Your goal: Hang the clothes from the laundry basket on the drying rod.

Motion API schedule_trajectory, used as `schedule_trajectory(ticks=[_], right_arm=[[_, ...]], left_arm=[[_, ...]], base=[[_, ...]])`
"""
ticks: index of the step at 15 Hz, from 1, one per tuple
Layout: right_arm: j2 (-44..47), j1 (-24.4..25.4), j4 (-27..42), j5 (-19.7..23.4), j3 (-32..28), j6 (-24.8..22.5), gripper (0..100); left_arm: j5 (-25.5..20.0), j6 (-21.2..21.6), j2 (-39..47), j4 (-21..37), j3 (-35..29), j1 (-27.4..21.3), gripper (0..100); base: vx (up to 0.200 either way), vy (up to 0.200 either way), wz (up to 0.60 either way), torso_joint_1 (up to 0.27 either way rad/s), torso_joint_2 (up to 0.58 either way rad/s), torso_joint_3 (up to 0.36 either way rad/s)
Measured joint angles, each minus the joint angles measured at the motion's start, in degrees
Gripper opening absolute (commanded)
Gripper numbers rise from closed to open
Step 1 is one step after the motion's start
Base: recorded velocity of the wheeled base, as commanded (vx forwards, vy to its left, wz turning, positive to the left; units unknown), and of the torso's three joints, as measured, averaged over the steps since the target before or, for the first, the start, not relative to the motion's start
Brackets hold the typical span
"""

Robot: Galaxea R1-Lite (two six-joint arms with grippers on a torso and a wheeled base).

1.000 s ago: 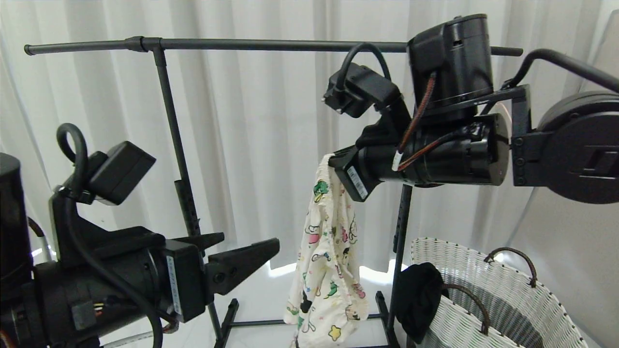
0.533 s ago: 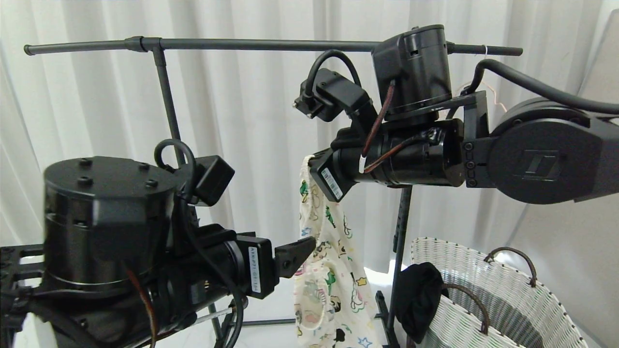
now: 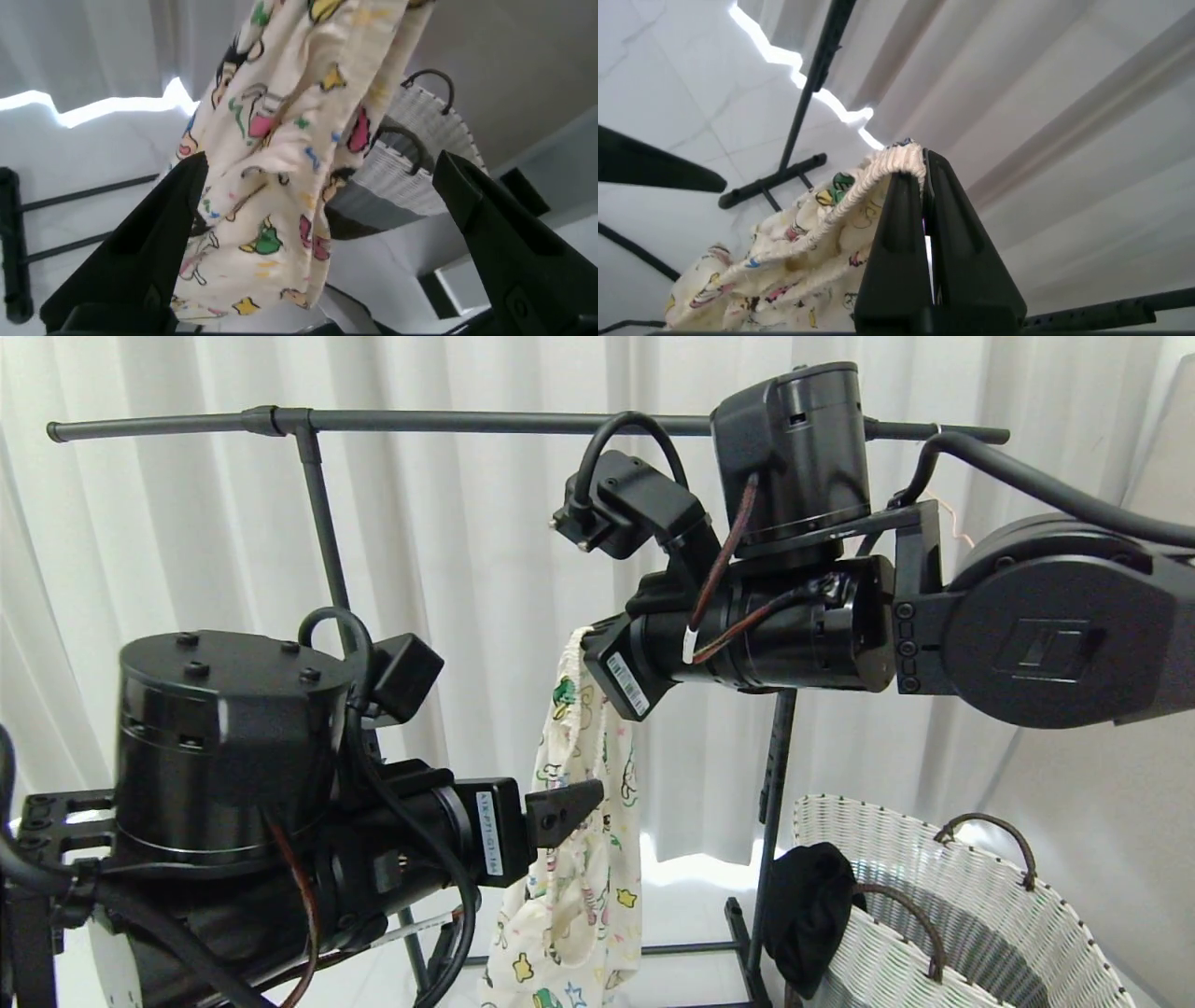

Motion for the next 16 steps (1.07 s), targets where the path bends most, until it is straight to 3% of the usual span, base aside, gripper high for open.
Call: schedule_trajectory(ticks=[5,9,14,16], right_arm=[[-0.7,1.0,0.0,0.0,0.0,0.0,0],[-1.6,1.0,0.0,0.0,0.1,0.0,0],[-2.3,0.0,0.0,-2.0,0.4,0.0,0],[-2.4,-0.9,0.0,-2.0,0.4,0.0,0]], left_arm=[[1.7,-0.5,2.9,0.0,0.0,2.1,100],[3.7,-5.9,6.0,-0.1,1.3,2.8,100],[5.4,-4.7,5.0,0.0,9.2,2.0,100],[5.4,-2.3,3.0,0.1,12.6,1.8,100]], base=[[0.0,0.0,0.0,0.0,0.0,0.0],[0.0,0.0,0.0,0.0,0.0,0.0],[0.0,0.0,0.0,0.0,0.0,0.0],[0.0,0.0,0.0,0.0,0.0,0.0]])
